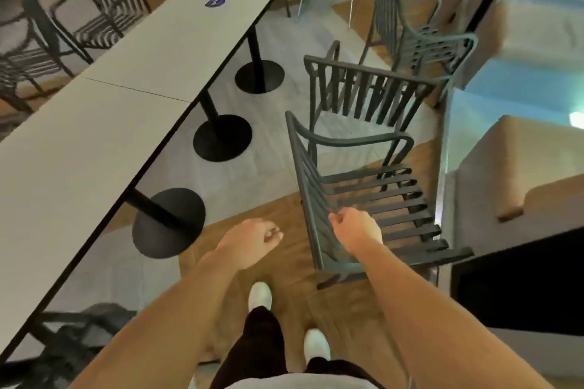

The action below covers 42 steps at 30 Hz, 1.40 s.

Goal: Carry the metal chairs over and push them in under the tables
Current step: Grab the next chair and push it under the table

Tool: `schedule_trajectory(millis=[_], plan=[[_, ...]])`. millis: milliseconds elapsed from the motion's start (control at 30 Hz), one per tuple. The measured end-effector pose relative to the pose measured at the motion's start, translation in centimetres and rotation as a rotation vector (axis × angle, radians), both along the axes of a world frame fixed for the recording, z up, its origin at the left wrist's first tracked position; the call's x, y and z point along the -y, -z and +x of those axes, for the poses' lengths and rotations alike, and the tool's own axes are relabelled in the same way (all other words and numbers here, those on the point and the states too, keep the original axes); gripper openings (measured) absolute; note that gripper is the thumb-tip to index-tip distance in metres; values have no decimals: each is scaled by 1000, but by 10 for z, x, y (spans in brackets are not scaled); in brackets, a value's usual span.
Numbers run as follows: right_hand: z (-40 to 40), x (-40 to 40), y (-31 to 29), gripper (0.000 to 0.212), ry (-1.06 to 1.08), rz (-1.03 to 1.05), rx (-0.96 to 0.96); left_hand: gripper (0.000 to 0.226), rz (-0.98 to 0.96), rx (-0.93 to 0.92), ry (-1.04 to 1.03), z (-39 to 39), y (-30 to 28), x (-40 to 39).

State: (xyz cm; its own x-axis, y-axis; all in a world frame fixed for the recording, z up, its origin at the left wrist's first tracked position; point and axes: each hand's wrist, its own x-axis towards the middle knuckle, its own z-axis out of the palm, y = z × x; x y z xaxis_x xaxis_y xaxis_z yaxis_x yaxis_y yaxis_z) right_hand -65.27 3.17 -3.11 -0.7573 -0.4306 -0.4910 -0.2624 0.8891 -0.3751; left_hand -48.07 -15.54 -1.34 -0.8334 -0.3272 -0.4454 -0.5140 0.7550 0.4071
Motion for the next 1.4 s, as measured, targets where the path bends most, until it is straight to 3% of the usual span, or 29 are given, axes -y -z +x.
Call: schedule_trajectory(millis=[367, 600, 667, 767, 900, 1200, 1400], plan=[[-48, 42, 36, 60, 104, -1, 193, 42, -60, -12, 429, -168, 19, 74], [-55, 86, 55, 97, 222, -19, 347, 111, -171, 212, 908, -259, 56, 137], [-52, 95, 62, 105, 271, -42, 355, 119, -216, 241, 1031, -278, 65, 148], [-45, 108, 72, 86, 280, -21, 359, 112, -302, 239, 1148, -297, 81, 159], [-35, 125, 85, 60, 338, -19, 342, 83, -351, 217, 1227, -312, 94, 162], [-23, 141, 96, 40, 481, 29, 278, 52, -527, 198, 1292, -326, 112, 151], [-15, 143, 94, 49, 573, 9, 256, 51, -553, 166, 1255, -317, 116, 150]])
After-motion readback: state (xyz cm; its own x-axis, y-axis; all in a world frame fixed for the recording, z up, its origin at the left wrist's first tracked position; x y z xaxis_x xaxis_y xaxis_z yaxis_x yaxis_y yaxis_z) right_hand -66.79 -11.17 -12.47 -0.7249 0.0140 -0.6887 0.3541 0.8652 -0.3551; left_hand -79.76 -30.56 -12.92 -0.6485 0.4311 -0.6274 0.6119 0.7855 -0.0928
